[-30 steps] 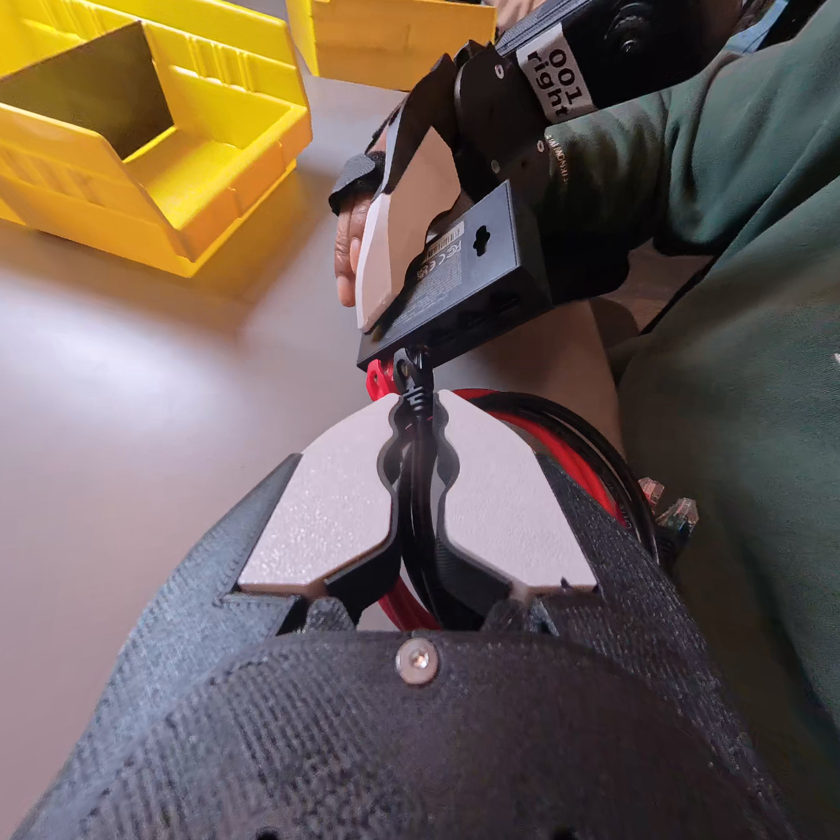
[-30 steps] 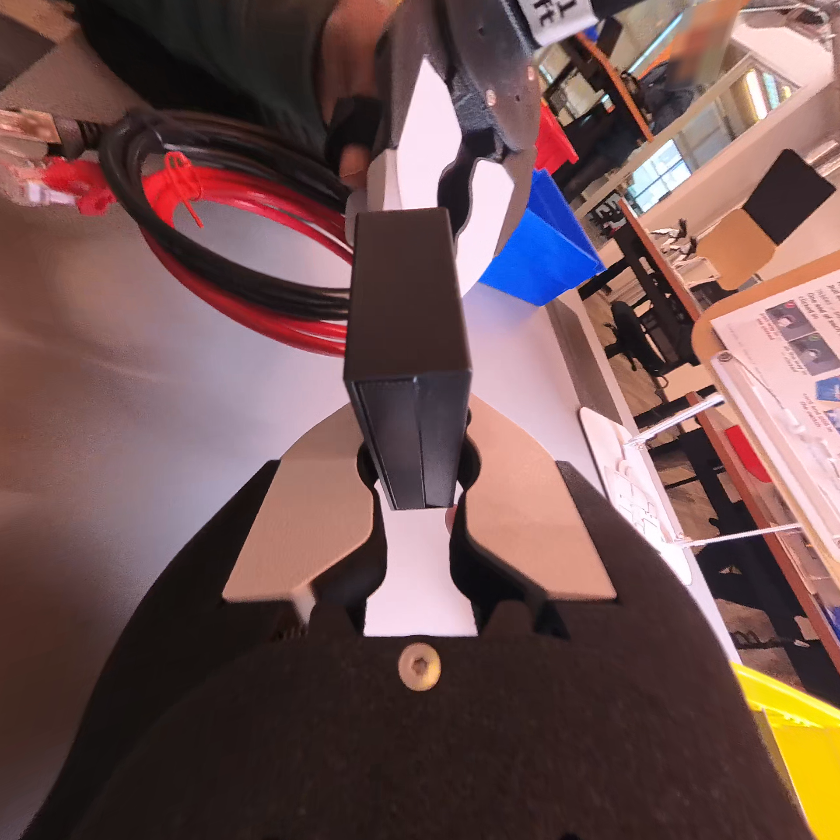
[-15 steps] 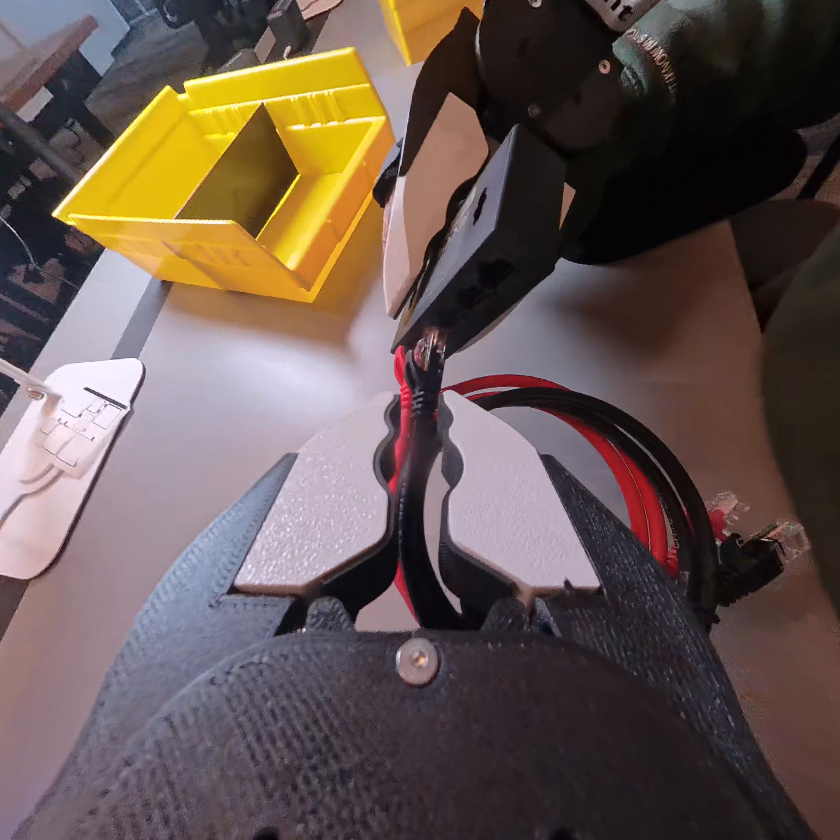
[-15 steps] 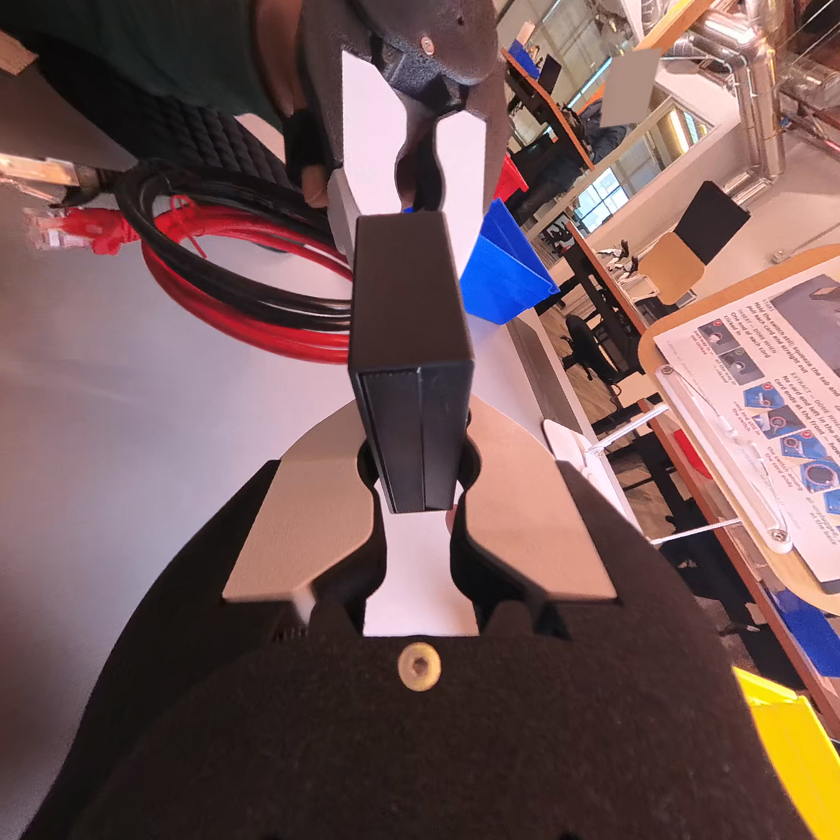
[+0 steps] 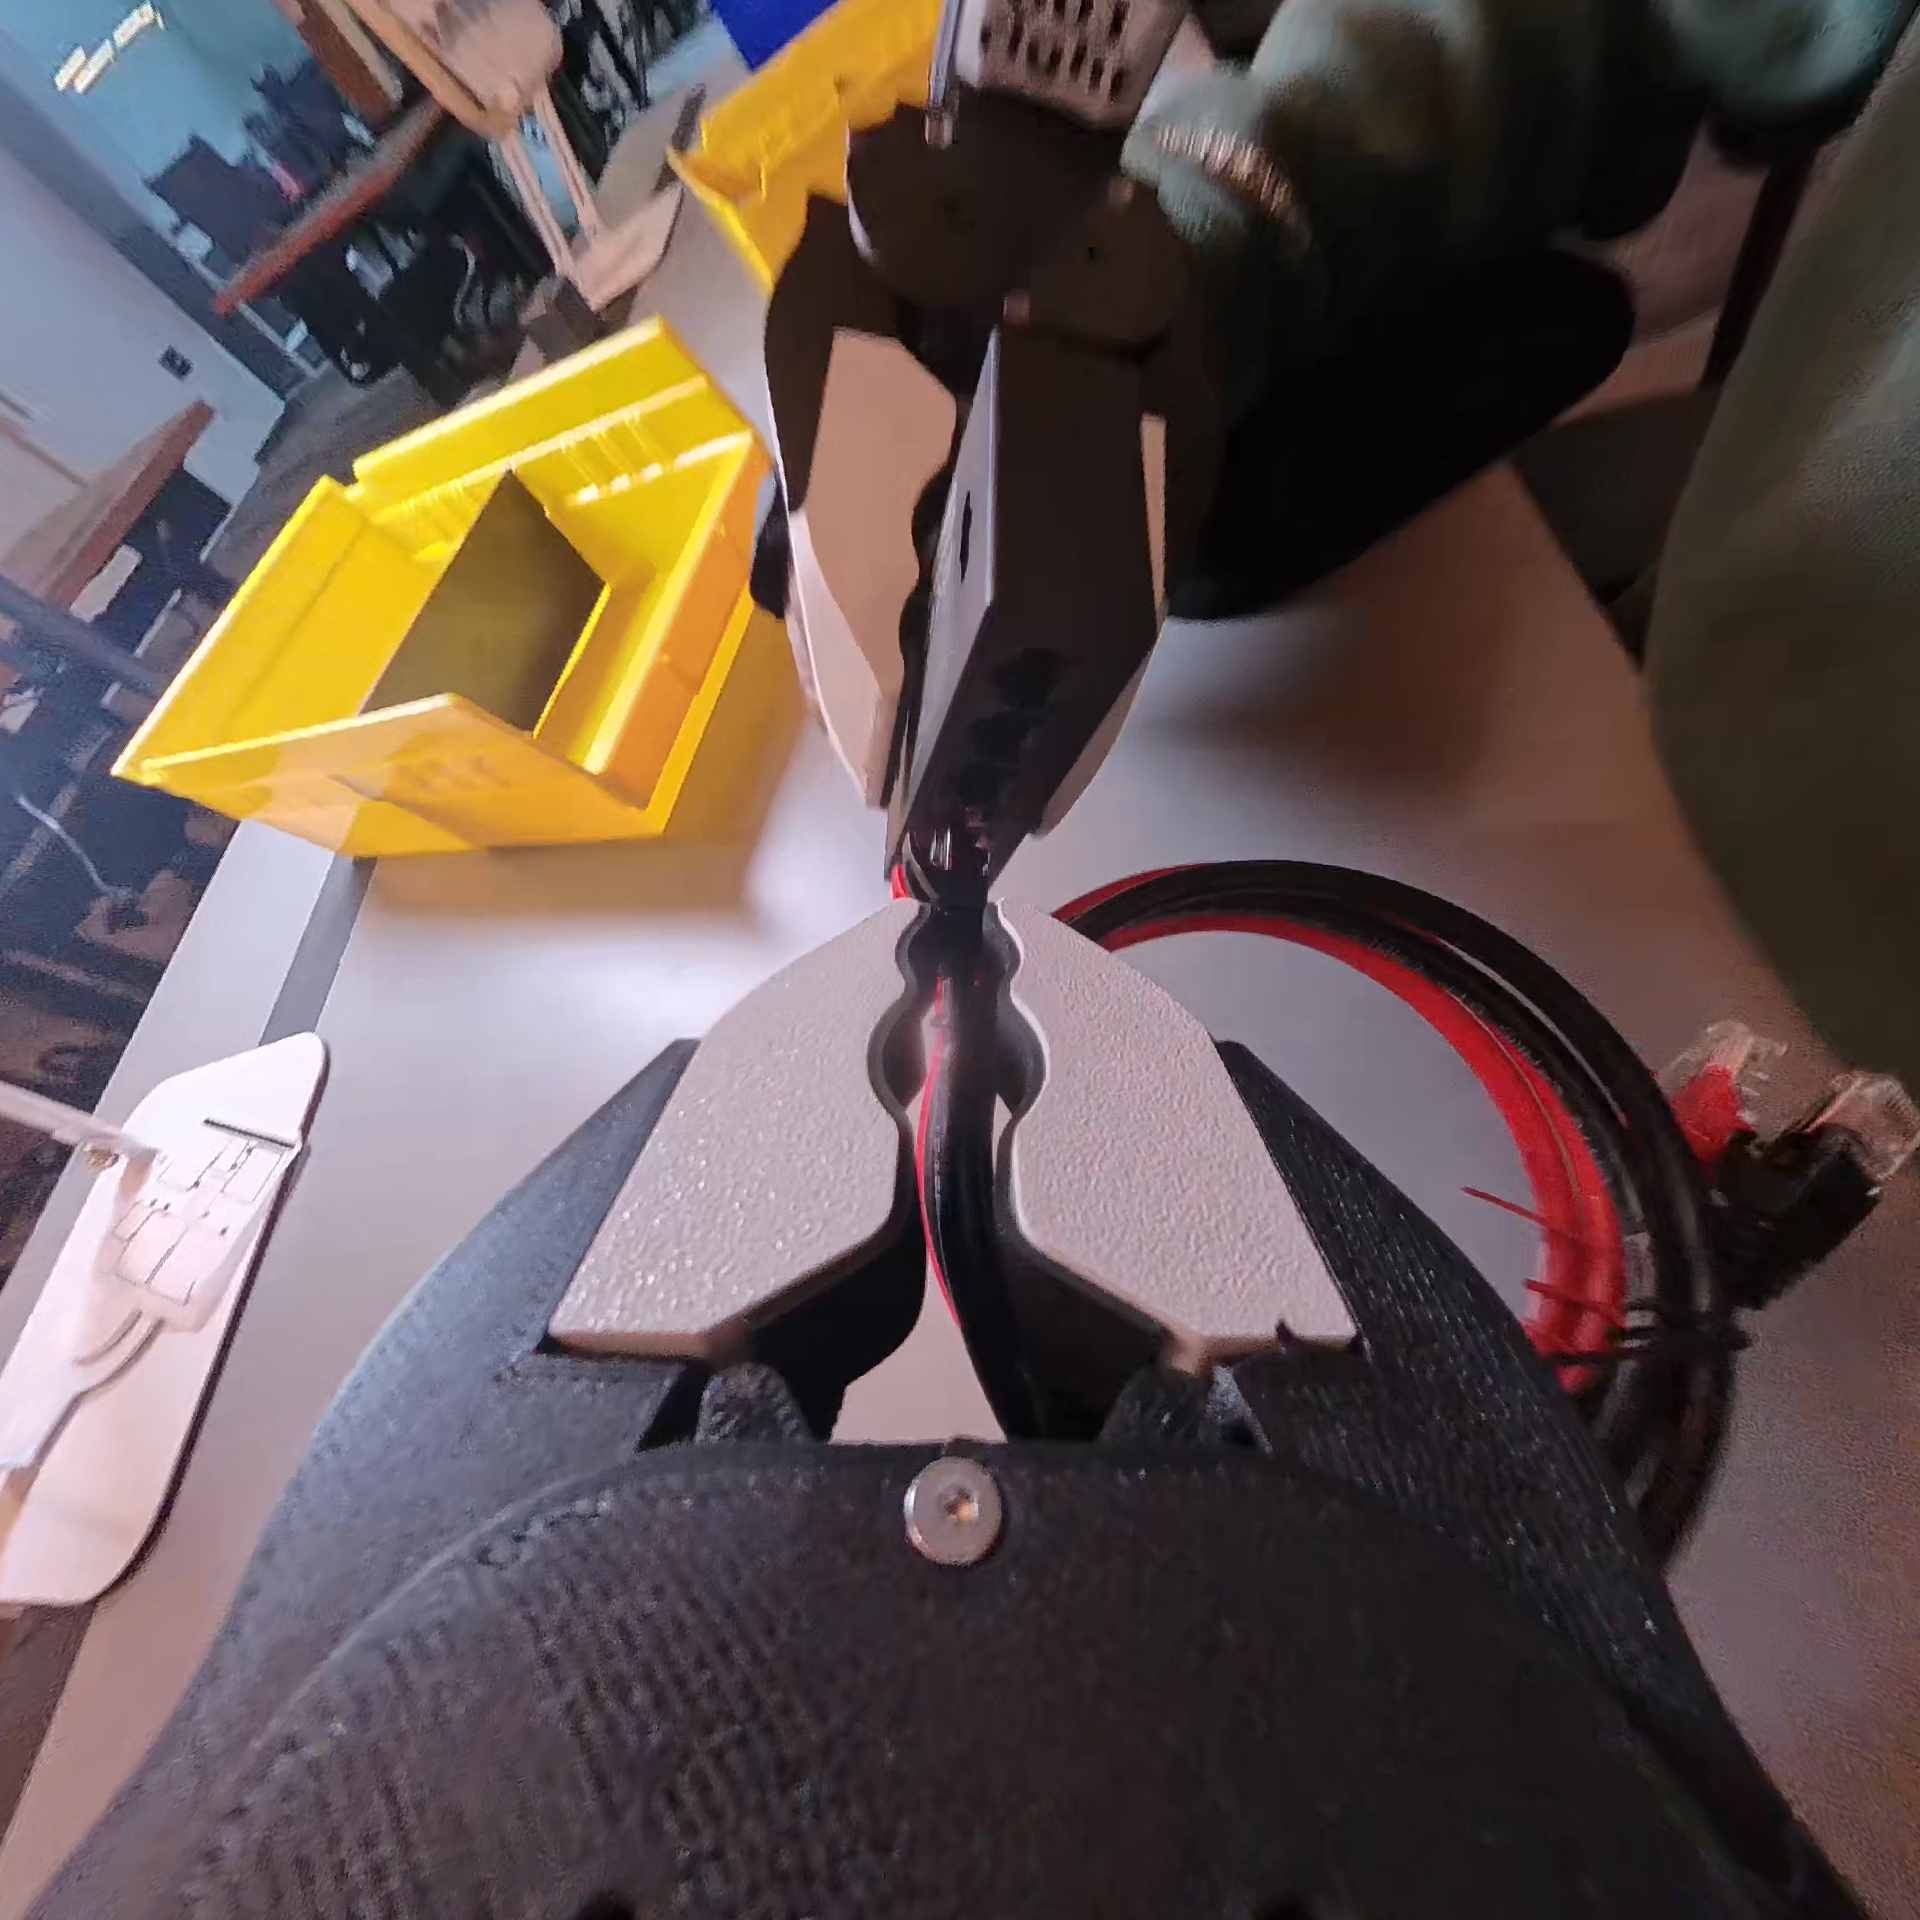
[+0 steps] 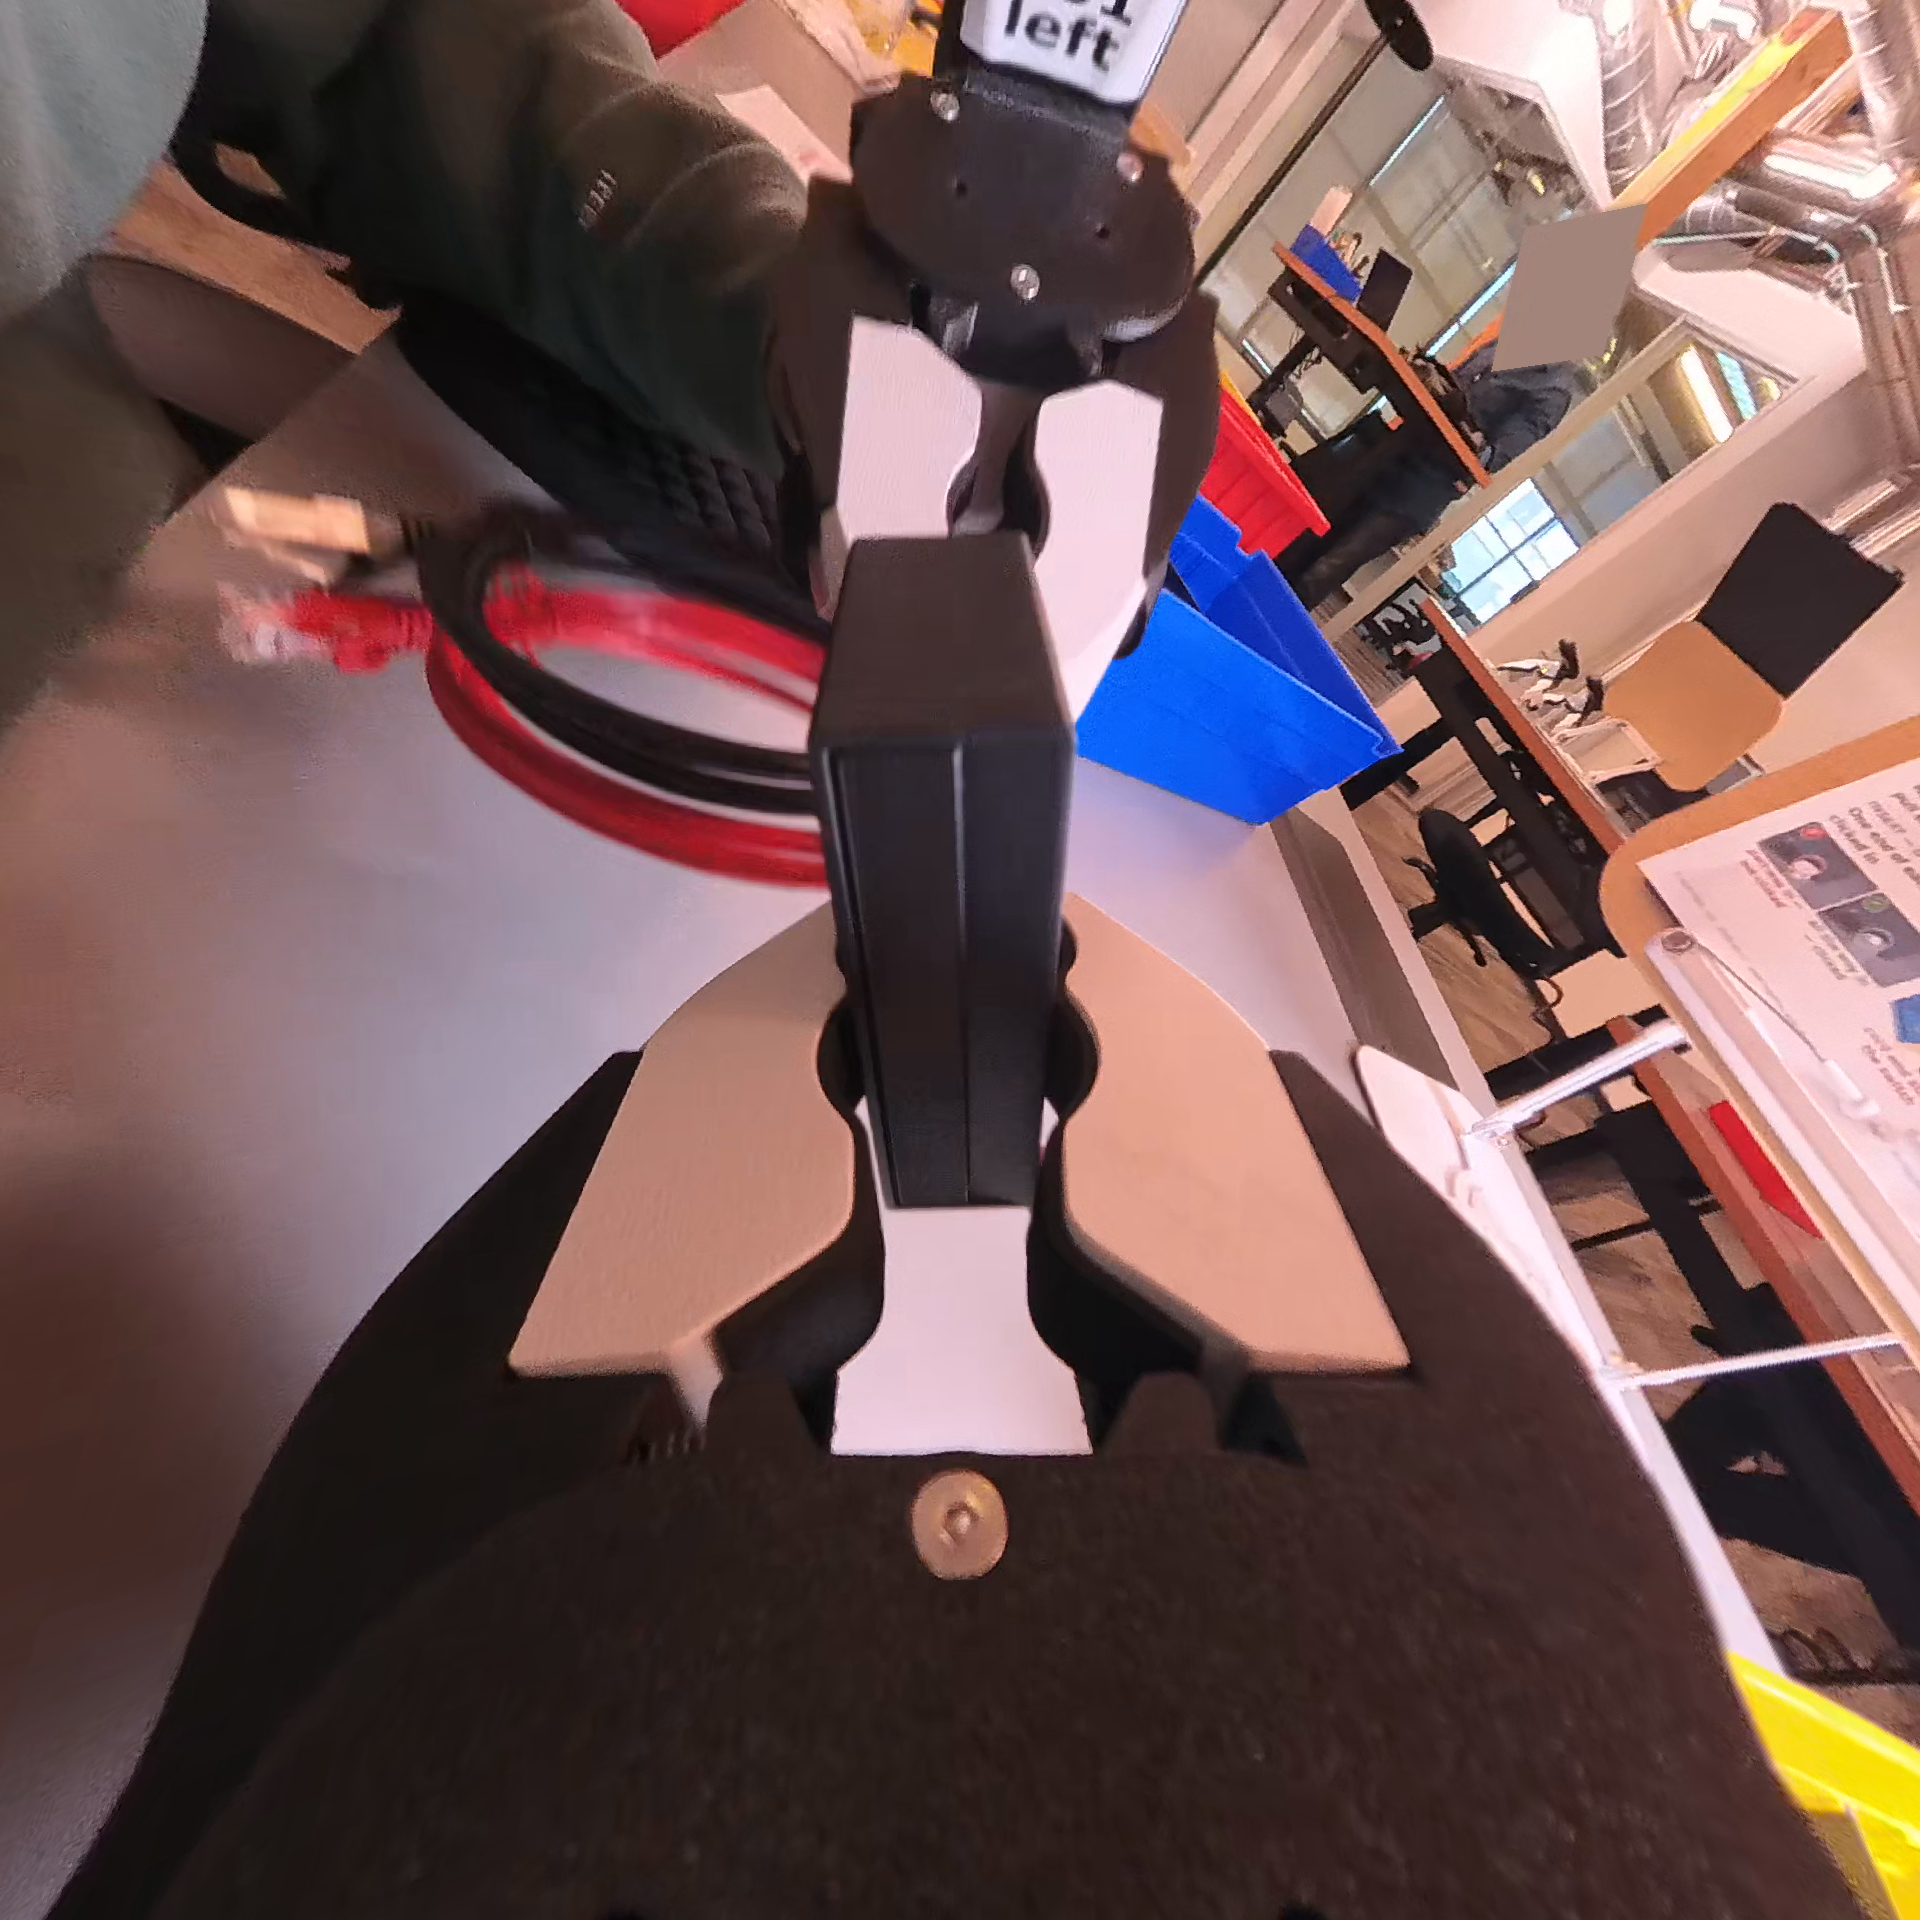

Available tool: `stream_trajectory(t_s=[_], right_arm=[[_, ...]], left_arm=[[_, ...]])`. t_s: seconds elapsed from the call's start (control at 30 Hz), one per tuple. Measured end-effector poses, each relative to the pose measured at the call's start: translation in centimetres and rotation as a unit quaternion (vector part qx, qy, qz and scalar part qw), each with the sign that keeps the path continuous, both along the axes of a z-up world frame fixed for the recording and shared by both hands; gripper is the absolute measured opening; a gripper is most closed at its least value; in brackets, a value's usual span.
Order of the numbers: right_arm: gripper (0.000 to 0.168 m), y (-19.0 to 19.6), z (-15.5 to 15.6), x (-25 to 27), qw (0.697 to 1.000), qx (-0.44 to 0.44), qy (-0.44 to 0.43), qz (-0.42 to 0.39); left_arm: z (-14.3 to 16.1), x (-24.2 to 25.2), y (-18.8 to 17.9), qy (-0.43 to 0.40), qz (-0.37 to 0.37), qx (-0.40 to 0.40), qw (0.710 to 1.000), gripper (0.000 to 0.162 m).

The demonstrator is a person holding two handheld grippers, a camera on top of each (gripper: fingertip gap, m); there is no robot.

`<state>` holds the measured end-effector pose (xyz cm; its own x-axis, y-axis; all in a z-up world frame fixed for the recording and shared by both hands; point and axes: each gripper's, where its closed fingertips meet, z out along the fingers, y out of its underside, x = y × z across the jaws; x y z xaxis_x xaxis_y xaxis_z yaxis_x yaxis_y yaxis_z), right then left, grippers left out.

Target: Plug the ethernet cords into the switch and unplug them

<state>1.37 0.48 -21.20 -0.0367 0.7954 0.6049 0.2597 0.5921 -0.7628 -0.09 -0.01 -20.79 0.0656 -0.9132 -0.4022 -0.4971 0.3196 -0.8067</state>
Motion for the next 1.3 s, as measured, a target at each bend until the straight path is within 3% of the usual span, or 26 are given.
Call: stream_trajectory(t_s=[0.03,0.43,0.63,0.77,0.93,1.07,1.3], right_arm=[[0.030,0.0,0.0,0.1,1.000,-0.007,0.001,0.001],[0.029,0.1,-1.3,-0.1,0.999,-0.044,-0.007,0.005],[0.030,1.5,0.6,-0.3,0.999,0.023,0.009,-0.033],[0.030,2.2,1.4,0.0,0.991,0.110,0.016,-0.070],[0.030,2.0,1.0,-0.6,0.944,0.314,-0.039,-0.093],[0.030,1.2,-0.3,-1.3,0.920,0.379,-0.065,-0.078],[0.031,0.7,0.0,-2.0,0.912,0.401,-0.055,-0.070]], left_arm=[[0.6,0.1,-0.3,-0.015,-0.008,-0.007,1.000,0.007],[0.8,0.5,-1.0,-0.016,-0.011,-0.017,1.000,0.007],[3.2,0.0,-0.5,-0.069,-0.008,-0.024,0.997,0.005],[6.2,-2.1,0.8,-0.165,0.013,-0.128,0.978,0.041],[1.5,-1.9,0.7,-0.107,-0.010,-0.308,0.945,0.050],[-1.9,-1.3,0.6,-0.015,0.010,-0.257,0.966,0.029],[-2.5,-1.1,0.3,0.021,0.019,-0.219,0.975,0.037]])
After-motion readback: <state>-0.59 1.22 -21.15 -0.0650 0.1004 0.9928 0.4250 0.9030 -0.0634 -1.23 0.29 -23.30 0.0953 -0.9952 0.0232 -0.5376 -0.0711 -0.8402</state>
